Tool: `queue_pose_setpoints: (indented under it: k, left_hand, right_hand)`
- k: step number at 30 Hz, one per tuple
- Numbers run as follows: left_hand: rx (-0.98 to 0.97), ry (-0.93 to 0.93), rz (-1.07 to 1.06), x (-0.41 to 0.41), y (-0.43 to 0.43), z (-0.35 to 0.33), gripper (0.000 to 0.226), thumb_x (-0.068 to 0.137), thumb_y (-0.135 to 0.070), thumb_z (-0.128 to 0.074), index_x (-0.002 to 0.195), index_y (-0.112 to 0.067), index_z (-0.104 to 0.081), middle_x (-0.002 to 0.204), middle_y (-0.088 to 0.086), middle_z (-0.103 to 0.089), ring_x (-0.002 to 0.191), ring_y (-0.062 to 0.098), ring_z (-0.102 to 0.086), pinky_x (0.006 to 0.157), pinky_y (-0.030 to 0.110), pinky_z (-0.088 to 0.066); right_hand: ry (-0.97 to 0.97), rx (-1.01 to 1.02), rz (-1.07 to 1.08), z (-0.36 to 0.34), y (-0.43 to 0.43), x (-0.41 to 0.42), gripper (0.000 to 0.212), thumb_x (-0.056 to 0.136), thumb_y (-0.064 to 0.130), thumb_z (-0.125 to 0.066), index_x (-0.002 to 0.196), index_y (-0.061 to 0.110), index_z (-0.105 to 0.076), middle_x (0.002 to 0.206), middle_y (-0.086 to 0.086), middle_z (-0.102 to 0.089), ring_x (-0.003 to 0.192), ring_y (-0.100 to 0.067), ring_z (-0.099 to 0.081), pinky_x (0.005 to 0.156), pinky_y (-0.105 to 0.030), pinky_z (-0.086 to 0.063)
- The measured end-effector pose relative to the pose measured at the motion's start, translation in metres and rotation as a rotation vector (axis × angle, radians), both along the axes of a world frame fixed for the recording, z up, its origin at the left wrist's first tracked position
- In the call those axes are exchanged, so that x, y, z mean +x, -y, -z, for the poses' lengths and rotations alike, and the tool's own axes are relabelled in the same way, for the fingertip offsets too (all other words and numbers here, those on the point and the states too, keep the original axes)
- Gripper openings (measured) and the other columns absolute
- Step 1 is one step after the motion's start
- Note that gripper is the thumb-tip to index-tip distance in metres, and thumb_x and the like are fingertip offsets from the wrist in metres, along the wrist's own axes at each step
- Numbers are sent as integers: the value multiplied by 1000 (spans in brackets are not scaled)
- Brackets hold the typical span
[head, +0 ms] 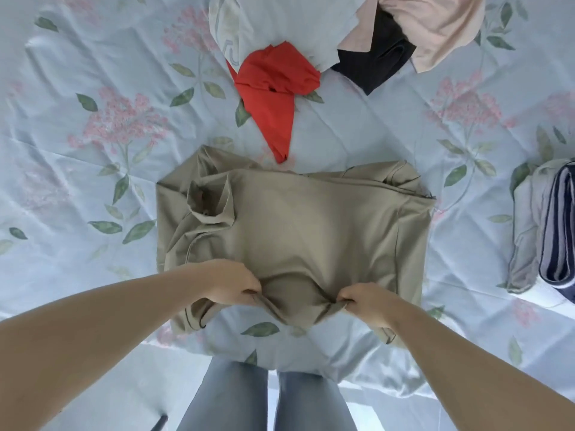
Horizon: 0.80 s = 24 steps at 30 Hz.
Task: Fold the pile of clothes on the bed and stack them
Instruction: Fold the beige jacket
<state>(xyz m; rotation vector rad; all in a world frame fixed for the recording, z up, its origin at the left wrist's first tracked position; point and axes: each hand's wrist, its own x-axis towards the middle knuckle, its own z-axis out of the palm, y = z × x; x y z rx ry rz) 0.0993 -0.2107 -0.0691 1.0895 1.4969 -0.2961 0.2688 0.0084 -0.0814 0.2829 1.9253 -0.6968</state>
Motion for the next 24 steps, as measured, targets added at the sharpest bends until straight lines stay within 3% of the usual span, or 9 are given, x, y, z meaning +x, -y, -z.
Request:
queue_pose_setpoints:
  k: [3,8,12,14,16,19,22,24]
  left_hand:
    - [41,-53,-324,-3,11,1,61,80,-64,-56,133,-39,-42,129,-15,-50,112,11,-53,89,30,-41]
    - [352,-691,-987,-17,16,9,67,82,-41,-67,136,-28,-28,129,6,-42,103,28,-54,71,35,-42]
    - [253,-774,-1485,-43,19,17,88,80,-38,-70,144,-33,-10,135,15,-30,107,33,-48,75,40,-44]
    - [238,-709,-1492,-58,19,24,64,85,-37,-63,139,-22,-31,130,15,-42,105,32,-51,75,37,-42]
    - [306,-683,-1483,-74,21,27,31,94,-30,-50,116,-8,-55,108,15,-60,96,32,-56,71,32,-36]
    - [368,-784,-1611,-102,34,20,27,98,-20,-38,100,0,-57,94,21,-63,88,37,-60,71,39,-46]
    - [372,-971,-1601,-129,51,17,28,98,-15,-35,108,0,-56,104,22,-61,94,36,-57,69,35,-39]
    - [375,-969,-1584,-138,50,16,29,97,-12,-35,118,-3,-54,116,20,-58,102,36,-54,72,35,-38]
  right_hand:
    - [-30,-25,216,1,3,-1,27,92,44,-51,112,28,-59,108,9,-62,98,-11,-56,85,-27,-44]
    - [-212,124,464,10,12,-23,25,94,42,-48,103,22,-59,96,-1,-63,95,-22,-58,84,-33,-45]
    - [-263,168,543,18,21,-38,21,93,40,-48,96,21,-55,91,-4,-64,89,-27,-57,81,-36,-45]
    - [-269,193,583,23,23,-43,18,92,41,-48,92,24,-54,87,-1,-63,86,-25,-55,76,-34,-43]
    - [-261,228,596,27,23,-46,15,91,42,-49,87,27,-52,81,4,-61,81,-23,-54,71,-32,-40]
    - [-280,271,622,31,19,-50,12,91,37,-48,84,28,-52,83,1,-62,80,-24,-54,70,-32,-41]
    - [-342,274,698,33,13,-59,5,92,29,-50,90,27,-54,87,-2,-62,81,-27,-57,74,-36,-48]
    - [-400,282,751,30,8,-68,10,92,25,-50,100,25,-56,88,-2,-61,83,-28,-58,75,-36,-48]
